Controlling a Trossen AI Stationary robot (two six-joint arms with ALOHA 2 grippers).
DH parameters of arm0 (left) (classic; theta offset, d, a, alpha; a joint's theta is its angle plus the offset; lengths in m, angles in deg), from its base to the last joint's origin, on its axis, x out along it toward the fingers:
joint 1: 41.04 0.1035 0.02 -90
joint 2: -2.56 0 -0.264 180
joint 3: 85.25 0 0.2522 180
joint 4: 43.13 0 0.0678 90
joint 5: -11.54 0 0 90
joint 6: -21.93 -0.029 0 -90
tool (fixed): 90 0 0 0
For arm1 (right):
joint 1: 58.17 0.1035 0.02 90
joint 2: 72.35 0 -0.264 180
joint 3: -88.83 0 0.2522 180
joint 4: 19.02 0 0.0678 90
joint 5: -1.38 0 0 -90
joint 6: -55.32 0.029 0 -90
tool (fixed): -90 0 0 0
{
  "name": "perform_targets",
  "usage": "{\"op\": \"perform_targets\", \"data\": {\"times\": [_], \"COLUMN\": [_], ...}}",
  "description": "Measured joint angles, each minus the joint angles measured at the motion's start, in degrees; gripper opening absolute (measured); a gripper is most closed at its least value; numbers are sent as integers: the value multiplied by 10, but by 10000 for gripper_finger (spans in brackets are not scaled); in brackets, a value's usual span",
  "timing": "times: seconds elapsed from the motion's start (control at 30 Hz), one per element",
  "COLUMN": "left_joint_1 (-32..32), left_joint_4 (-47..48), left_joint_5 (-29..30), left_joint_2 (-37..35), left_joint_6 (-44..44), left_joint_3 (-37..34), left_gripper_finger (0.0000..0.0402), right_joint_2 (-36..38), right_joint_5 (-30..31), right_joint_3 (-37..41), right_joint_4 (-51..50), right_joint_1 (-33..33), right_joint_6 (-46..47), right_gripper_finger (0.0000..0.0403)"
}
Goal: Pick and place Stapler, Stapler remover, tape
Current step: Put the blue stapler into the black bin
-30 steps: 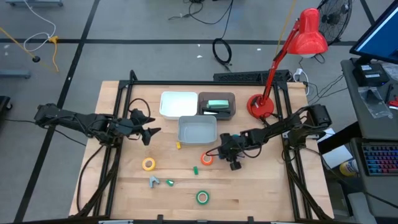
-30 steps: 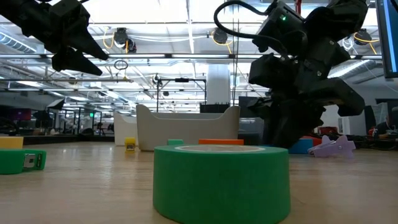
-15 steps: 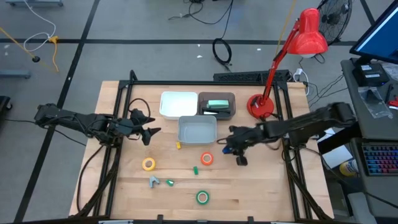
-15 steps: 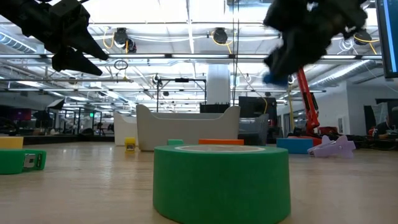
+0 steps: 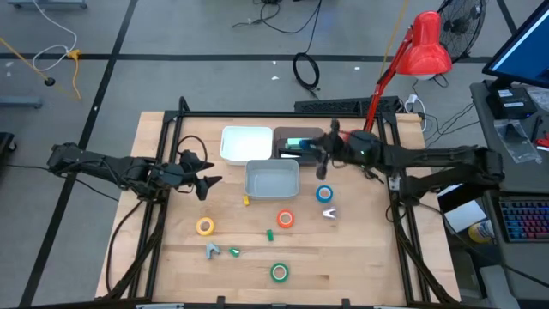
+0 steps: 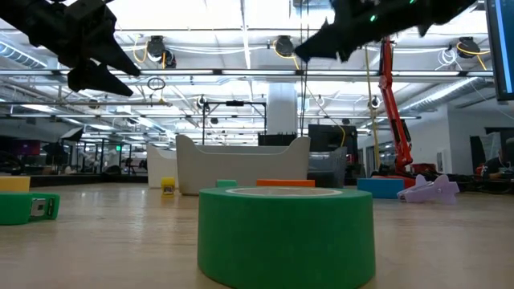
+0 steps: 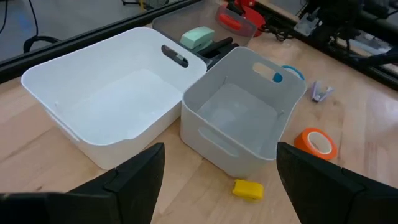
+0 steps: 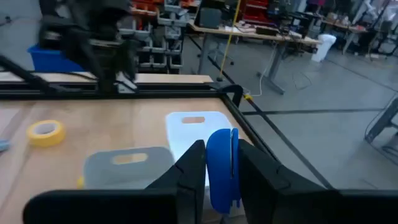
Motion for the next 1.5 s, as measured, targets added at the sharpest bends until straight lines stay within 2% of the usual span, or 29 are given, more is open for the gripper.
{"op": "perform_targets", "data": {"times": [0.2,0.33,0.57,0.83,1.1,1.5], "left_joint_1": [0,0,0,0,0,1], "left_joint_4": [-9,-9,-9,-9,-9,-9], "left_joint_5": [0,0,0,0,0,2], "left_joint_2": [0,0,0,0,0,0], "left_joint_6": [1,1,1,-1,3,0], "left_joint_3": [0,0,0,0,0,0], "left_gripper_finger": [308,308,308,308,308,308], "right_joint_2": [-79,-130,-187,-253,-332,-357], "right_joint_5": [-82,-104,-108,-140,-167,-168], "right_joint_3": [1,-2,-35,-105,-181,-187], "right_joint_4": [69,71,-7,-15,-78,-93], "right_joint_1": [-66,-88,-116,-119,-135,-138], "right_joint_6": [39,41,16,-22,-33,-34], "right_gripper_finger": [65,63,65,66,67,68]}}
